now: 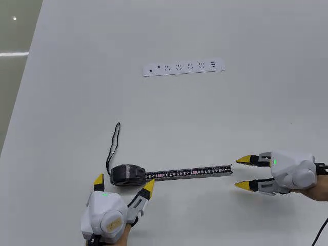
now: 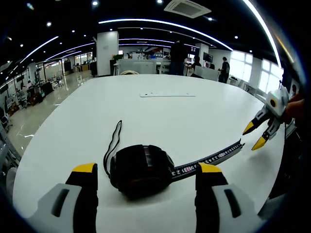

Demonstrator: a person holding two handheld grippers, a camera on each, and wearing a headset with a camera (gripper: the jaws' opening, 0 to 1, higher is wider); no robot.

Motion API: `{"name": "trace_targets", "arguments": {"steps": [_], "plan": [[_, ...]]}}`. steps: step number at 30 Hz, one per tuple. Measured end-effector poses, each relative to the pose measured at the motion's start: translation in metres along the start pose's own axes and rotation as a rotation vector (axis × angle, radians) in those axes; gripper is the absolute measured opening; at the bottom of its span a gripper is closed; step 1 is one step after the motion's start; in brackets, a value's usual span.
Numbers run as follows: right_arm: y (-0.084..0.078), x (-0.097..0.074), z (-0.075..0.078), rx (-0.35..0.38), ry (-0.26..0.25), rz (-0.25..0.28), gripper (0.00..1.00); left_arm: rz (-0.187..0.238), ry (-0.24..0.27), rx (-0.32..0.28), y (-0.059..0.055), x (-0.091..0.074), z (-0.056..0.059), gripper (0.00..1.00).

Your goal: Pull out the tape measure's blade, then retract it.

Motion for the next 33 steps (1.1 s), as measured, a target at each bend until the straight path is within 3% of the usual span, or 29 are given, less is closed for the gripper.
{"name": "trace_targets", "arguments": {"steps": [19,25,33], "plan": [[-0.006,0.025,0.009,-0.038,0.133,-0.036,0.25,-0.026,0.015,-0.010,-0.006,0.008,-0.001,0.78],[-0.007,0.027,0.012,-0.045,0.142,-0.042,0.15,-0.021,0.024,-0.043,-0.007,0.012,0.000,0.78],[-0.009,0.029,0.012,-0.053,0.162,-0.045,0.15,-0.015,0.054,-0.075,-0.005,0.015,-0.002,0.77]]}}
Point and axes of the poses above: the centre of the closed fingertips' face, and the gripper's own axes: x roughly forward along the fingers, z roughly to its right, y roughly out of its top, the point moved 4 cm from there along -x, roughly backward along the fingers, and after that the axes turned 8 degrees about z, right-handed, at the moved point
